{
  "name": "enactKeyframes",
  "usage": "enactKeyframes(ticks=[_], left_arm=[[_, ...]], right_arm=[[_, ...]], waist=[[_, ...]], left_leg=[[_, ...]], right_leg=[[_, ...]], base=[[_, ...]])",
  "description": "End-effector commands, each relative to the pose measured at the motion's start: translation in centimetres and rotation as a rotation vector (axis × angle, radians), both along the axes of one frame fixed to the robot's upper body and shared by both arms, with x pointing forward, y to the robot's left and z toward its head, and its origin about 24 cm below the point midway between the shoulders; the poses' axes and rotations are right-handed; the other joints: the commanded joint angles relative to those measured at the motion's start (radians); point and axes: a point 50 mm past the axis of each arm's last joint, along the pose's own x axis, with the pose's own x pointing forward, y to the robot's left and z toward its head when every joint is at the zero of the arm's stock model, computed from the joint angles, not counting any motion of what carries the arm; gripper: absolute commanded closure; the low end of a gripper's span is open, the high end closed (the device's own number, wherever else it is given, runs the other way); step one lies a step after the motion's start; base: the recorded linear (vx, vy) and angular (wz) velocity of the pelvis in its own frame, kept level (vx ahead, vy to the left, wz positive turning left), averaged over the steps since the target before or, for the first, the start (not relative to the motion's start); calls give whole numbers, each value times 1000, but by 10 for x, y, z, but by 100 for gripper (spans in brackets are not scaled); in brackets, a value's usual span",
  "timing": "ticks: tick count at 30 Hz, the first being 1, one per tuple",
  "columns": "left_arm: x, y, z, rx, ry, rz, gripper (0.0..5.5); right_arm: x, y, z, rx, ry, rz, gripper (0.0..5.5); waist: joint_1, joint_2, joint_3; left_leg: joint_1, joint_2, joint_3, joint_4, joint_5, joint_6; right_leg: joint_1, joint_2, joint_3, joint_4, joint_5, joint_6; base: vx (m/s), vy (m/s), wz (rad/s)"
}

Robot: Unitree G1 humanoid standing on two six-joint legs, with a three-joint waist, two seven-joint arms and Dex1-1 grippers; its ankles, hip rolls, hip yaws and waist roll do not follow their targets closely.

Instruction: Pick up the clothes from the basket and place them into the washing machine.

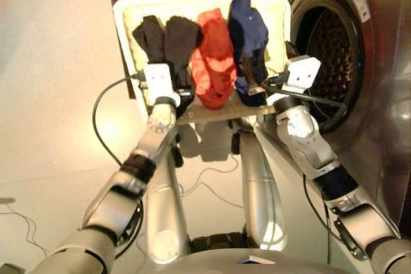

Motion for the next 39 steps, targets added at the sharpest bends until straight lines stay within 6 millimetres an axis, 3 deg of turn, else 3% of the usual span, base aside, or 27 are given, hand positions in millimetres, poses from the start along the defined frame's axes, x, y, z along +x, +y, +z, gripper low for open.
enactKeyframes(ticks=[1, 5, 10, 20, 29, 39], left_arm=[[-22, -14, 51, 10, -286, -186, 550], [-41, -17, 61, -2, -340, -344, 550], [-58, -22, 75, 27, -410, -481, 550], [-77, -46, 90, -14, -443, -754, 550], [-84, -69, 98, -43, -458, -899, 550], [-88, -78, 109, -45, -504, -937, 550]], right_arm=[[-9, -2, 19, -44, -100, 56, 0], [-13, 4, 16, -147, -67, 184, 0], [-26, 9, 30, -250, -90, 350, 0], [-24, 44, 56, -542, -158, 548, 0], [-9, 83, 63, -575, -132, 653, 0], [-6, 104, 58, -579, -129, 680, 0]], waist=[[17, 41, -20], [29, 38, -45], [42, 27, -76], [56, 30, -89], [75, 53, -94], [81, 60, -94]], left_leg=[[43, -44, -10, -80, 41, 19], [151, -57, -1, -166, 63, 16], [225, -59, 22, -206, 70, 15], [250, -48, 12, -188, 65, 11], [251, -48, 6, -192, 71, 11], [241, -47, 1, -182, 71, 12]], right_leg=[[135, -44, -4, -143, 70, 137], [233, -53, -1, -214, 92, 148], [297, -62, 10, -254, 100, 154], [323, -52, 15, -241, 82, 145], [319, -54, 18, -237, 77, 139], [316, -58, 20, -236, 78, 137]], base=[[96, 21, -63], [94, 37, -11], [63, 32, -28], [0, 0, 0], [0, 0, 0], [0, 0, 0]])
